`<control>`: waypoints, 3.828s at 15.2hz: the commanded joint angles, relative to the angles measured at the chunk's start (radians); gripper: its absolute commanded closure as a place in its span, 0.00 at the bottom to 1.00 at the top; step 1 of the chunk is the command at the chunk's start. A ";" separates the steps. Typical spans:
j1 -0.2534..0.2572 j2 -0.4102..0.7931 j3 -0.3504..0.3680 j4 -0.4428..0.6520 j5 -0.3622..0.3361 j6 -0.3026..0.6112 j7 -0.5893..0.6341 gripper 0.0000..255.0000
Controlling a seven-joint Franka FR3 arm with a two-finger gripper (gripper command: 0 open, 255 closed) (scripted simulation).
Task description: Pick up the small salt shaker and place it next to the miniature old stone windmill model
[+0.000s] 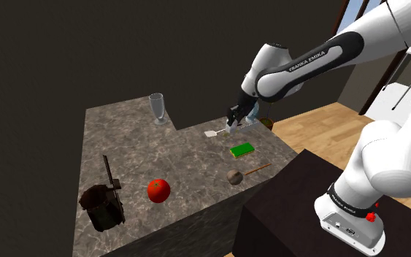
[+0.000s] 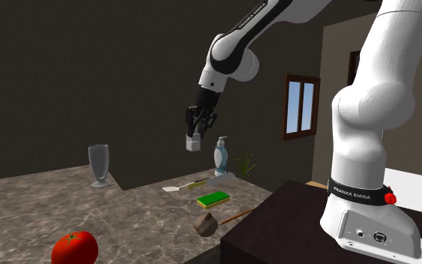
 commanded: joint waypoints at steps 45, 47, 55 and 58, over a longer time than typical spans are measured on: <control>0.216 0.569 0.380 0.900 -0.276 -0.309 0.773 1.00; 0.244 0.636 0.384 0.997 -0.300 -0.341 0.808 1.00; 0.323 0.837 0.379 1.249 -0.353 -0.400 0.882 1.00; 0.323 0.846 0.376 1.222 -0.357 -0.365 0.887 1.00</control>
